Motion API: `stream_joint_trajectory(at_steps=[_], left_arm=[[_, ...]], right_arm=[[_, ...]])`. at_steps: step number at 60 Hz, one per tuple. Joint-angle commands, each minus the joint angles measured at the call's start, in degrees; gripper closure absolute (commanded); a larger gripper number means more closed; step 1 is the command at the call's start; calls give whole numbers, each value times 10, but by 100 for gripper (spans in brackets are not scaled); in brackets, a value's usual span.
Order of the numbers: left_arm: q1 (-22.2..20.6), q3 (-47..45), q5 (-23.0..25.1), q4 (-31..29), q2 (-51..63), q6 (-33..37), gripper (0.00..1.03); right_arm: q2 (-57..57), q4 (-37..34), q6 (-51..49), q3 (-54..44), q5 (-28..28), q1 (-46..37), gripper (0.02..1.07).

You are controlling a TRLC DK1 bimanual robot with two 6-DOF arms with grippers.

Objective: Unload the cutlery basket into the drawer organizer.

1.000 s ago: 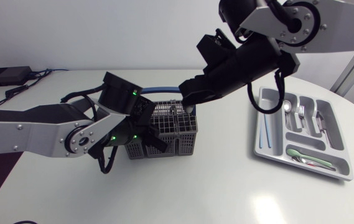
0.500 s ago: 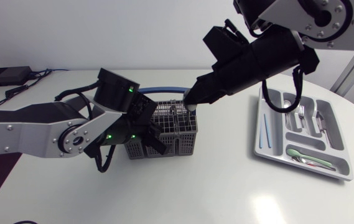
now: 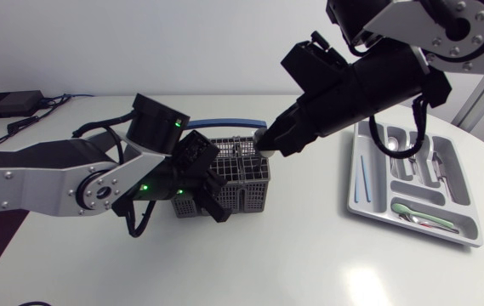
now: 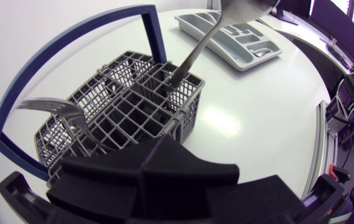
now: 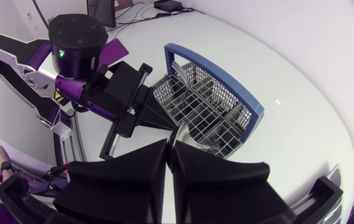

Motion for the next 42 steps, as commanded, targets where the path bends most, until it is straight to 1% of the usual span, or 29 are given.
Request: stream_joint_trajectory(at_steps=[1,7,20,42], left_arm=[[-4,-13,10,-6,-10,17,89],[-2,-11,24,-11,-11,24,89],[-2,-7,36,-23,-14,45,89],[6,0,52,-35,-9,62,89]], right_arm=[[-18,-7,-28,-13,-7,-2,101],[-24,-11,-45,-17,-10,1,101],[-34,-19,-71,-18,-12,1,101],[-50,-43,-109,-22,-21,6,101]])
